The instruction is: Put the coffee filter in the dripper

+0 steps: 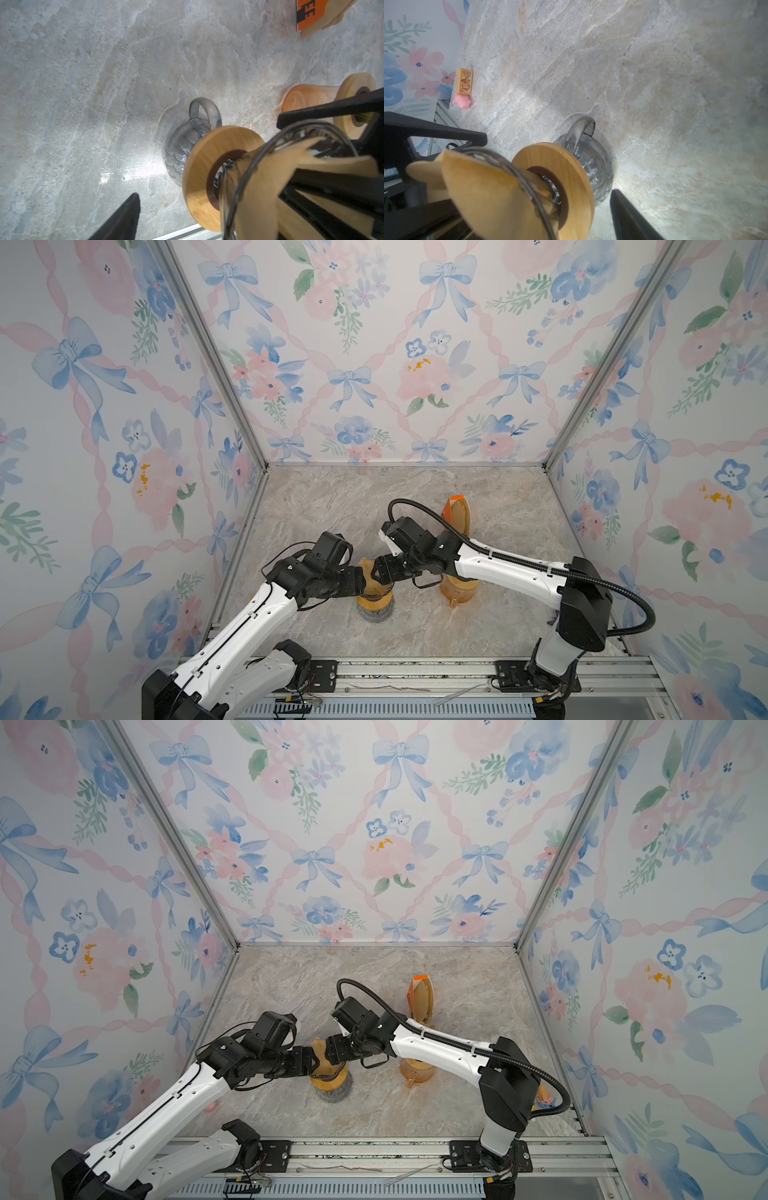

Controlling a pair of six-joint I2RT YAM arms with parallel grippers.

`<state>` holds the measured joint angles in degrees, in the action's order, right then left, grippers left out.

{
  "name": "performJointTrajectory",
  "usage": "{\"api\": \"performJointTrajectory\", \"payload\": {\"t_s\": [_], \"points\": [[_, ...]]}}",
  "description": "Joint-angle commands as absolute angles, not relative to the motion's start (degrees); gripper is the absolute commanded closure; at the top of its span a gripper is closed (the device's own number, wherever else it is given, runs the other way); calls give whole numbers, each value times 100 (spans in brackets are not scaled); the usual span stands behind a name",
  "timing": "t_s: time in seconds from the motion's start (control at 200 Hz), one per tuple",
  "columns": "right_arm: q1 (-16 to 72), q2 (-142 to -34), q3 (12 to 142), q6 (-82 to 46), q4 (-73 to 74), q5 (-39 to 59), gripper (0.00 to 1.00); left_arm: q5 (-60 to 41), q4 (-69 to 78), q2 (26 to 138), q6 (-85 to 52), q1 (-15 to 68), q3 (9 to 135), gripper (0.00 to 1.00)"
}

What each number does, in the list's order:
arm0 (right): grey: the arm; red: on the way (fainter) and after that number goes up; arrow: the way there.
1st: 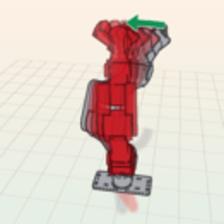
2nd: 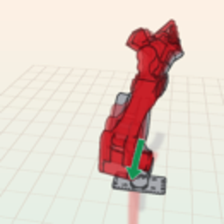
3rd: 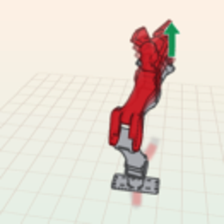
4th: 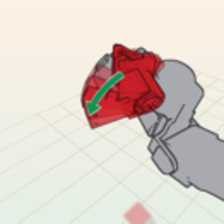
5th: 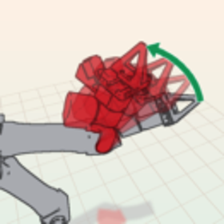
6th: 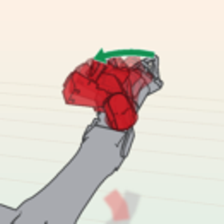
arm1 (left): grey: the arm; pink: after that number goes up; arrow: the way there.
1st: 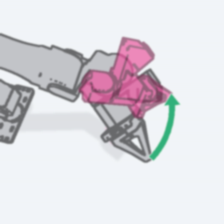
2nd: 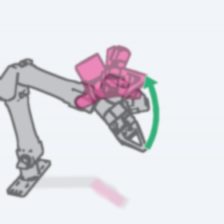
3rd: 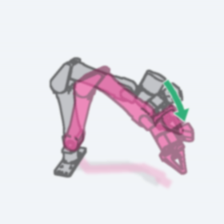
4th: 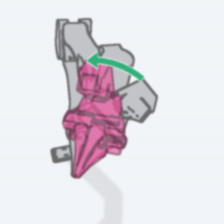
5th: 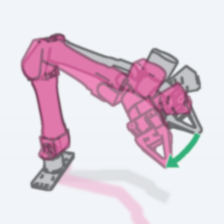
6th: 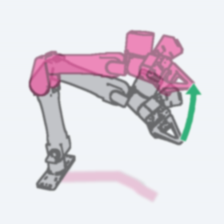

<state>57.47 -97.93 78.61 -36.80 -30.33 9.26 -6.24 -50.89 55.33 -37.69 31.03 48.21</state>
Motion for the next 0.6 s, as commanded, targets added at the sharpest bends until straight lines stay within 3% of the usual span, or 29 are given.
{"api": "performJointTrajectory", "payload": {"t_s": [0.0,0.595], "points": [[5761,-9622,7852,-3622,-3390,667,30,-571,-5161,5494,-3667,3059,4869,26],[5779,-9958,7928,-3619,-3652,452,30,-558,-5150,5564,-3658,3059,4804,24]]}}
